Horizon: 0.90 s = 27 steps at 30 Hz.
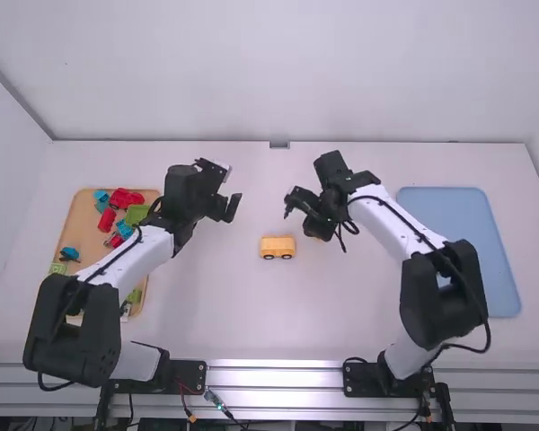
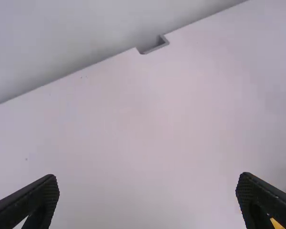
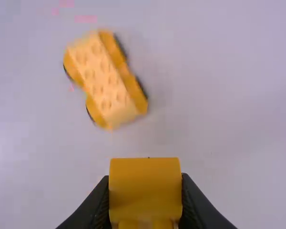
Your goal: Assemble lego blocks to make yellow taxi
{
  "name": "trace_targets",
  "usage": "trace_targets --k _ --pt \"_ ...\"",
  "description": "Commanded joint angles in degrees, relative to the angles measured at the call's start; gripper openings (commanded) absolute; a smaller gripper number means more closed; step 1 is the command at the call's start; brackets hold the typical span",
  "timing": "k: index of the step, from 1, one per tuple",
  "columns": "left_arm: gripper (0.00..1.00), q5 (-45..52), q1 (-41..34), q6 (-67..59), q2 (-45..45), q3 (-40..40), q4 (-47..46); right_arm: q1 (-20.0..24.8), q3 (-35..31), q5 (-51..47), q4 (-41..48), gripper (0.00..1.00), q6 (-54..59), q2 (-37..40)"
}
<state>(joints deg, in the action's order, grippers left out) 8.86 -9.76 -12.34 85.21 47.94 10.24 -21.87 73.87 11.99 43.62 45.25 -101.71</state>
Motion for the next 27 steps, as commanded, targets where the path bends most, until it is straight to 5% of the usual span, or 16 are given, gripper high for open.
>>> trace_targets --k 1,9,23,25,27 --pt "0.99 -2.3 -0.3 0.5 -0.8 0.3 -0.6 0.1 1.1 -9.8 0.4 0.0 7.7 -5.5" --pt "0.99 -2.5 -0.3 0.5 -0.8 0.3 -0.5 -0.8 1.2 -17.9 -1.4 0.0 11.2 -15.3" --pt "0.99 -2.5 -0.3 0.5 -0.8 0.3 -0.6 -1.5 1.2 -12.3 -4.2 0.01 15.7 -15.7" --pt "0.99 -2.5 -0.3 0.5 -0.8 0.3 -0.6 -1.9 1.2 -12.5 -4.0 0.04 15.7 -15.7" --pt "0.99 -2.5 -0.3 0.5 -0.8 0.3 -0.6 -1.9 1.2 -12.5 -3.7 0.23 15.7 -15.7"
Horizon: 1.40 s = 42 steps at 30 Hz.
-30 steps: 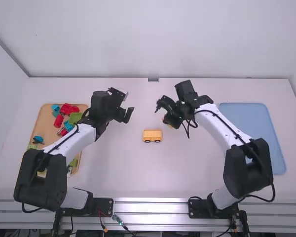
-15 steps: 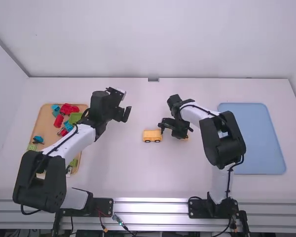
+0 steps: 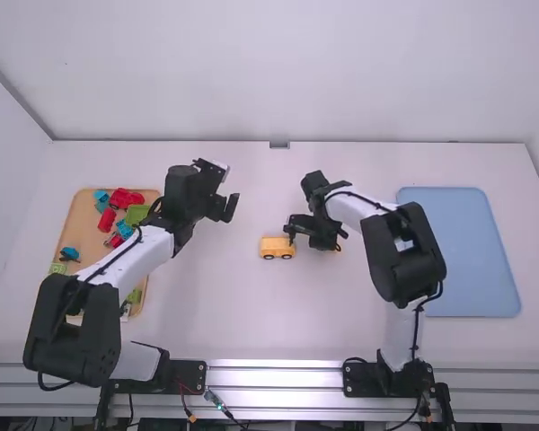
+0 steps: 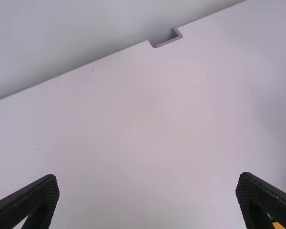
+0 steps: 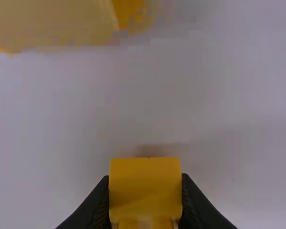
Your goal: Assemble lego blocks to make yellow taxi
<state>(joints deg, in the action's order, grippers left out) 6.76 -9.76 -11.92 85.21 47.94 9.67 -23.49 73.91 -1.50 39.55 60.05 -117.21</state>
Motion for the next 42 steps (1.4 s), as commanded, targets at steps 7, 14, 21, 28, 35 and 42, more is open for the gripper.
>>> trace_targets --k 7,14,21,28,35,42 --pt "0.99 -0.3 -0.3 0.2 -0.8 0.3 -0.3 0.0 2.0 0.0 -0.7 0.99 -0.7 0.0" --pt "0.99 -0.2 -0.1 1.9 -0.8 0.3 -3.0 6.1 3.0 15.8 0.9 0.99 -3.2 8.5" --pt "0.99 25.3 -0.1 -23.5 0.2 -0.6 -3.1 19.8 -7.0 43.1 -2.9 0.99 11.7 13.4" --pt "0.99 44.8 -0.3 -45.0 6.9 -1.3 -6.8 27.1 -22.5 51.8 -21.8 0.99 12.5 13.3" --pt "0.99 52.9 0.0 -46.9 17.9 -1.3 1.5 27.1 -34.3 51.4 -42.8 0.96 7.3 13.3" --pt "0.99 52.9 -0.2 -41.4 19.7 -1.2 5.8 24.4 -37.4 48.2 -50.9 0.89 3.0 11.9"
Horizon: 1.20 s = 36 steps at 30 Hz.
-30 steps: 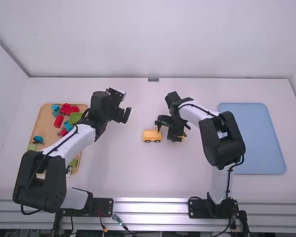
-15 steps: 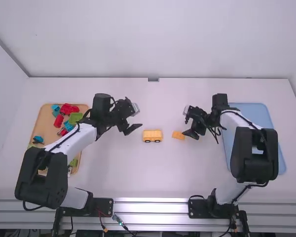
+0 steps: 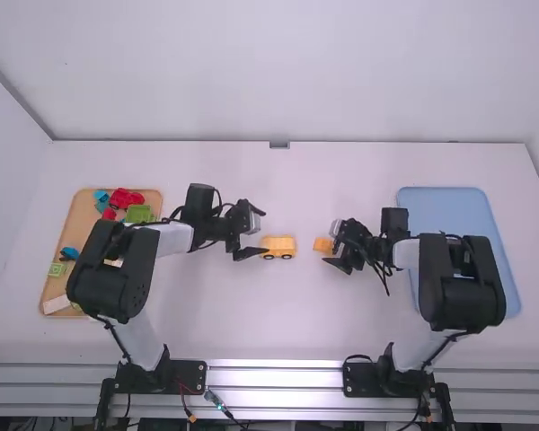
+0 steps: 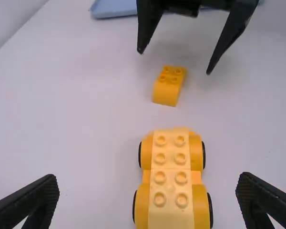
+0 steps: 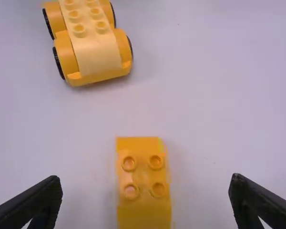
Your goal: Assemble lego blocks to make yellow taxi
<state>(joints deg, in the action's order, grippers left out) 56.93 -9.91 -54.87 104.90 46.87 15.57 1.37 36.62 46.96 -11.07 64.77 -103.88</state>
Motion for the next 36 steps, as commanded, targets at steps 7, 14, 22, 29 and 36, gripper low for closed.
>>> trace_targets --k 7,14,22,29,36 --pt "0.99 2.7 -0.3 1.5 0.0 -0.1 -0.3 2.4 6.8 5.4 2.5 0.8 -0.3 -11.2" --pt "0.99 2.6 -0.5 1.5 0.0 -0.1 -0.7 3.1 9.4 8.2 8.5 0.51 5.8 -13.0" --pt "0.99 2.0 -0.6 1.5 0.0 -0.5 -2.0 0.1 8.7 5.1 8.2 0.28 7.0 -13.0" --pt "0.99 2.4 -0.9 -4.2 2.5 -2.4 -1.5 -0.2 9.4 9.2 8.9 0.18 7.5 -13.0" --pt "0.99 2.9 -2.2 -2.4 9.2 -2.5 5.8 -0.9 12.2 16.4 14.1 0.18 7.1 -10.7"
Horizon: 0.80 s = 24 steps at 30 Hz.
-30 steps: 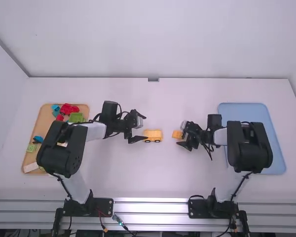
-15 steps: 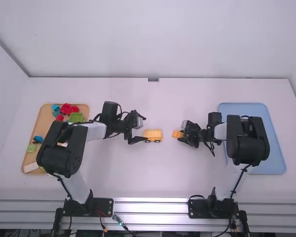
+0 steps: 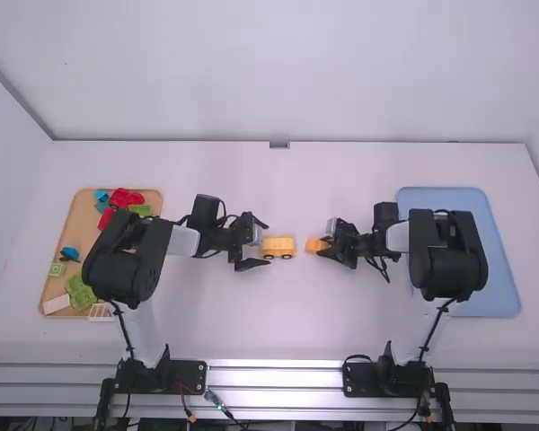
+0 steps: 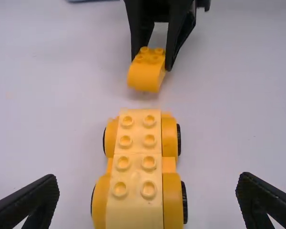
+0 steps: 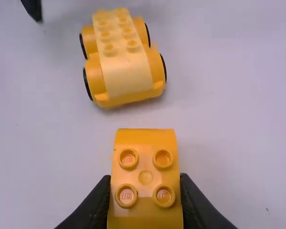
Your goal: Assemble lego blocks to make yellow taxi
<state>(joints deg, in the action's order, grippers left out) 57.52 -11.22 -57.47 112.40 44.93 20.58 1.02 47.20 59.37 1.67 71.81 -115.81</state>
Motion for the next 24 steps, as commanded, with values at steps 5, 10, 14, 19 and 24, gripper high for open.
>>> trace_targets --k 5,10,14,19,24 --pt "0.99 0.8 -2.3 1.3 4.1 -0.5 5.0 -3.3 4.0 3.6 5.1 0.13 0.5 3.2" --pt "0.99 -2.8 -3.5 7.1 7.5 -0.3 12.4 -7.0 7.5 3.6 6.3 0.13 0.6 3.3" --pt "0.92 -2.7 -3.4 7.1 10.9 2.4 11.3 -10.2 9.4 3.6 6.3 0.09 0.5 3.3" --pt "0.68 -1.2 -3.2 5.8 11.4 4.8 6.1 -13.2 9.9 3.4 6.3 0.05 0.5 3.1" --pt "0.52 -1.0 -3.4 5.3 11.4 5.0 5.8 -15.4 9.9 0.0 3.5 0.0 -1.7 1.5"
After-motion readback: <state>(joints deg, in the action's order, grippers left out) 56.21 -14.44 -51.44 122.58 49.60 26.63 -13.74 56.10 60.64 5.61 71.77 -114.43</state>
